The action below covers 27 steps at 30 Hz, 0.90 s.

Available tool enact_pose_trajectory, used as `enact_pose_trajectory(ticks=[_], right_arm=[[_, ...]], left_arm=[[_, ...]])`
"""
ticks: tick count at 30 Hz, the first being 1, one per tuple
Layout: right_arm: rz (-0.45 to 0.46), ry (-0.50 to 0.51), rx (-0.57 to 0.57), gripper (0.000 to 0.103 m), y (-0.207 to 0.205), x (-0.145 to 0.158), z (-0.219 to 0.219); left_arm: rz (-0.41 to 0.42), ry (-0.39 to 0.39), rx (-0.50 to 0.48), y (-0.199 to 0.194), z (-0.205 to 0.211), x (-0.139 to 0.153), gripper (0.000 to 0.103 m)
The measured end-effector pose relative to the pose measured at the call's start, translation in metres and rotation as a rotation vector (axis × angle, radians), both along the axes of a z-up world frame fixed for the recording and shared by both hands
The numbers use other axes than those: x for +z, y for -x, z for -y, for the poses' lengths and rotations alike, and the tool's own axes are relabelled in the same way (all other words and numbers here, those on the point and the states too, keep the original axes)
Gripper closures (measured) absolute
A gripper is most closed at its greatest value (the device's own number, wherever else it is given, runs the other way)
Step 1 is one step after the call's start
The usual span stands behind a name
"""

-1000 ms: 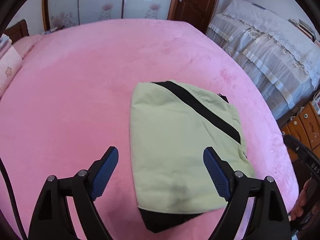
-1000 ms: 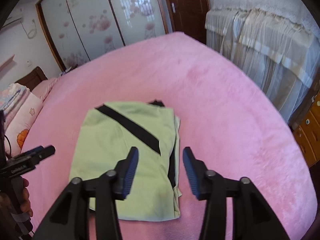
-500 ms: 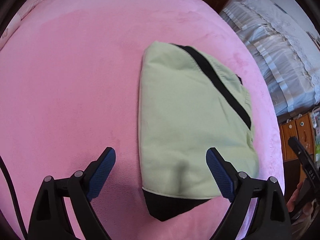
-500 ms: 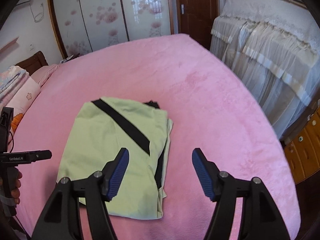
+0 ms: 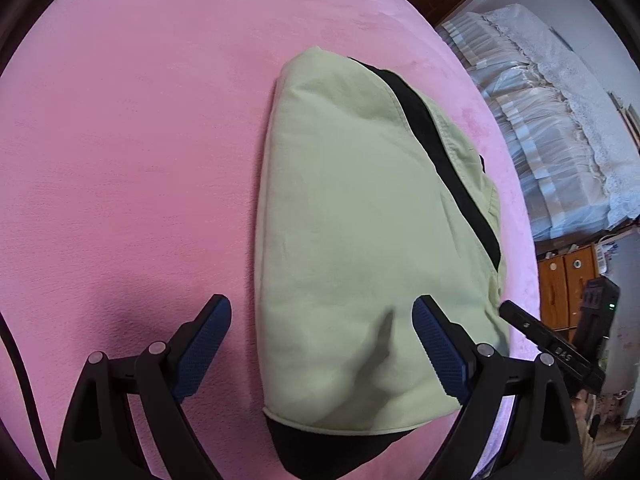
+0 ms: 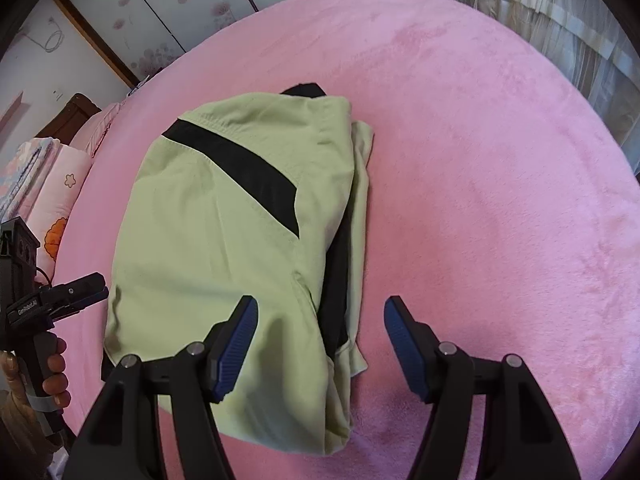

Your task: Fold large clothes

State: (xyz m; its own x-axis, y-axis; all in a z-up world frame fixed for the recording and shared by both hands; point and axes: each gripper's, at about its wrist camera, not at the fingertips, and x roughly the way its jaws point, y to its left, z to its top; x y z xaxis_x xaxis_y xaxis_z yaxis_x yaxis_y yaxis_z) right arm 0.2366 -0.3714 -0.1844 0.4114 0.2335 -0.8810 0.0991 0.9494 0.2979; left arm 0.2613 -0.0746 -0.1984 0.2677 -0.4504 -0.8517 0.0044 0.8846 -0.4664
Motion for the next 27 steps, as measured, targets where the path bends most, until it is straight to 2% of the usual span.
enact_pose_trajectory(ticks=[8, 17, 23, 27], right_arm=[[-0.030, -0.137, 0.018, 0.037, -0.020, -0.028, 0.008], [-0.004, -0.343, 0.116, 0.037, -0.048, -0.051, 0.016], [-0.015, -0.417, 0.156, 0.054, -0.070, -0.063, 0.014], [-0.027, -0.368, 0.172, 0.068, -0.074, -0.064, 0.003]], left_arm=[[-0.073, 0.165, -0.005, -0.012, 0.001, -0.040, 0.012], [-0.051, 0.314, -0.023, -0.024, 0.011, -0.067, 0.012], [-0.037, 0.329, -0.051, -0.038, 0.022, -0.071, 0.012], [-0.027, 0.251, -0.052, -0.039, 0.024, -0.067, 0.031]])
